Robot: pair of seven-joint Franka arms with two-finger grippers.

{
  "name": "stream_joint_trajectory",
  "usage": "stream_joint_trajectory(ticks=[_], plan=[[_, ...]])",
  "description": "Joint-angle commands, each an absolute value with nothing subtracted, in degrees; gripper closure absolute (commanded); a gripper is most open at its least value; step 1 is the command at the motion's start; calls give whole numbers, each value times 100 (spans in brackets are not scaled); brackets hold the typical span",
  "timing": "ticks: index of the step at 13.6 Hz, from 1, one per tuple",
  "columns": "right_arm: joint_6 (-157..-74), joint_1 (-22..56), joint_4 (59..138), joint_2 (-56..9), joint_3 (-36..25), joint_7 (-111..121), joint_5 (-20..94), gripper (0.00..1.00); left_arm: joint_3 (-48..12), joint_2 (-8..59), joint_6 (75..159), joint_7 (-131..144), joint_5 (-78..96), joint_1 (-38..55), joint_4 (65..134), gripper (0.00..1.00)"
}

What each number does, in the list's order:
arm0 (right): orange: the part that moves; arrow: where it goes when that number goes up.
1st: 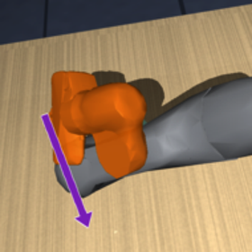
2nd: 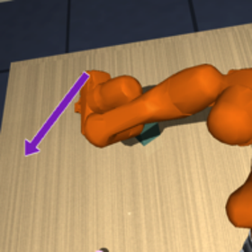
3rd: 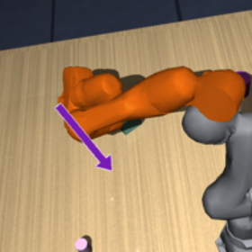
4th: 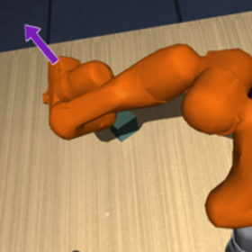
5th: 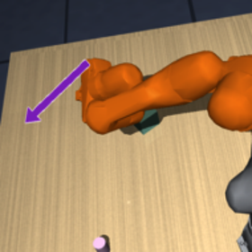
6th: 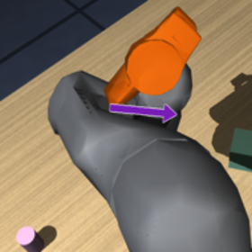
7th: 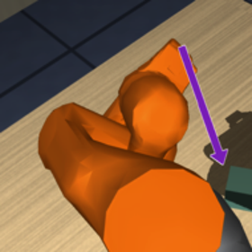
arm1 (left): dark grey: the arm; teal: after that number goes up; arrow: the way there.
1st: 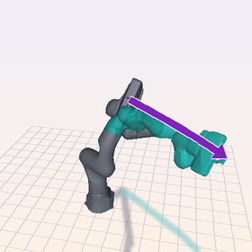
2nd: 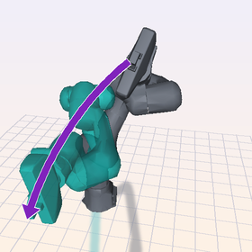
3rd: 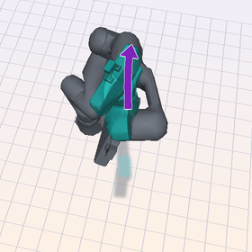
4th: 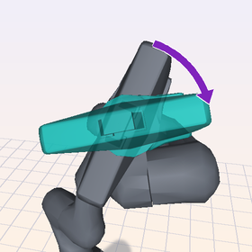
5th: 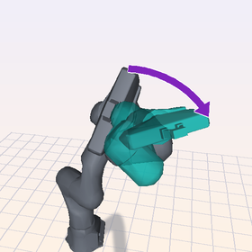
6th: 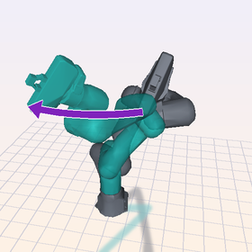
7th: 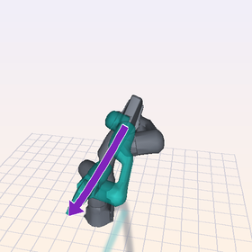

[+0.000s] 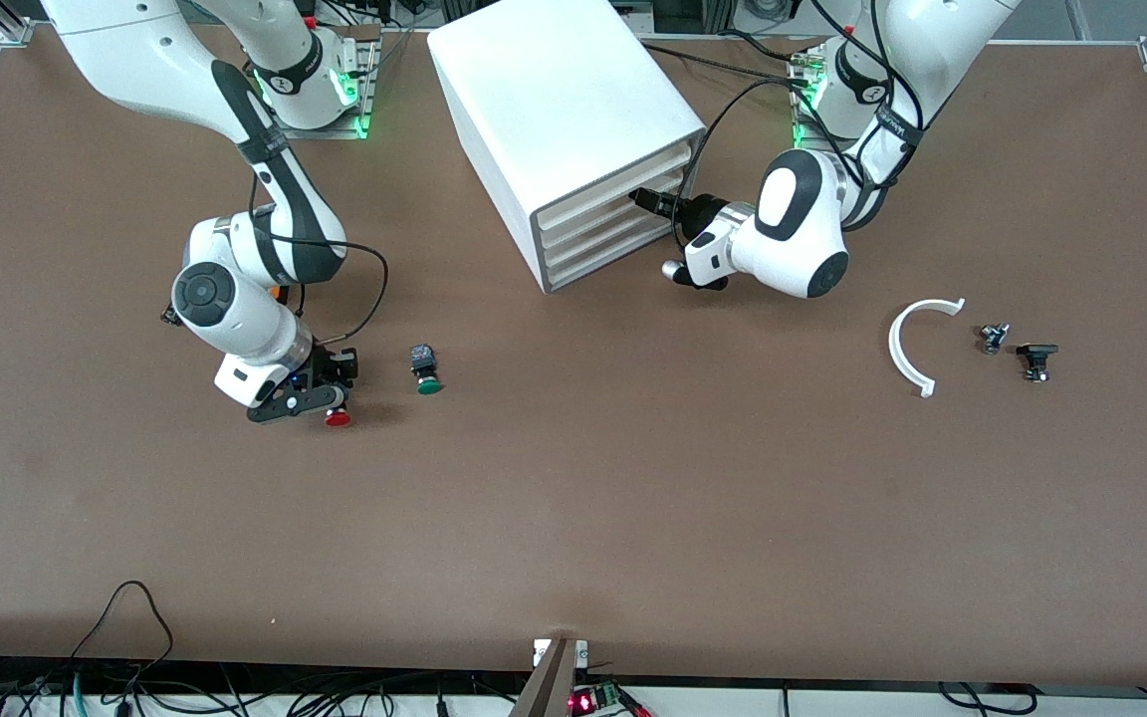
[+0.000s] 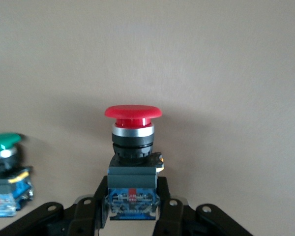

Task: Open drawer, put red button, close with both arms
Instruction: 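Pull the drawer open with the left gripper while the right gripper lifts the button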

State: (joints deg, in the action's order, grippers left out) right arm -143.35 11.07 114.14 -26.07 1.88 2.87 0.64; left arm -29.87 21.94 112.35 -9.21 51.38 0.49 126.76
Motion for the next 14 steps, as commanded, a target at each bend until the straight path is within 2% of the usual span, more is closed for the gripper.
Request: stream_joint_trajectory(ticks=[1,5,8,11,12,13,14], plan=[[-14107,1072,11303,-2137,229,736,97,88,-3015,2083,11547,-1134,5256,-8,12806,100],[-13563,1072,10610,-1960,237,1448,123,88,-2427,2039,11865,-1204,5177,-97,12639,100],[-13316,1072,10249,-1802,536,2056,114,88,-2146,2030,11918,-1204,5046,-132,12410,100],[-13228,1072,9915,-1775,1018,2695,97,88,-2039,2021,12357,-1231,4957,-202,12340,100],[-13245,1072,9810,-1801,1202,3064,105,87,-2039,2021,12357,-1230,4957,-211,12340,93],[-13271,1072,9756,-1828,1448,3381,114,87,-2048,2013,12357,-1213,4966,-211,12340,14],[-13289,1072,9712,-1846,1642,3453,123,87,-2039,1969,12357,-1222,4957,-228,12340,0]])
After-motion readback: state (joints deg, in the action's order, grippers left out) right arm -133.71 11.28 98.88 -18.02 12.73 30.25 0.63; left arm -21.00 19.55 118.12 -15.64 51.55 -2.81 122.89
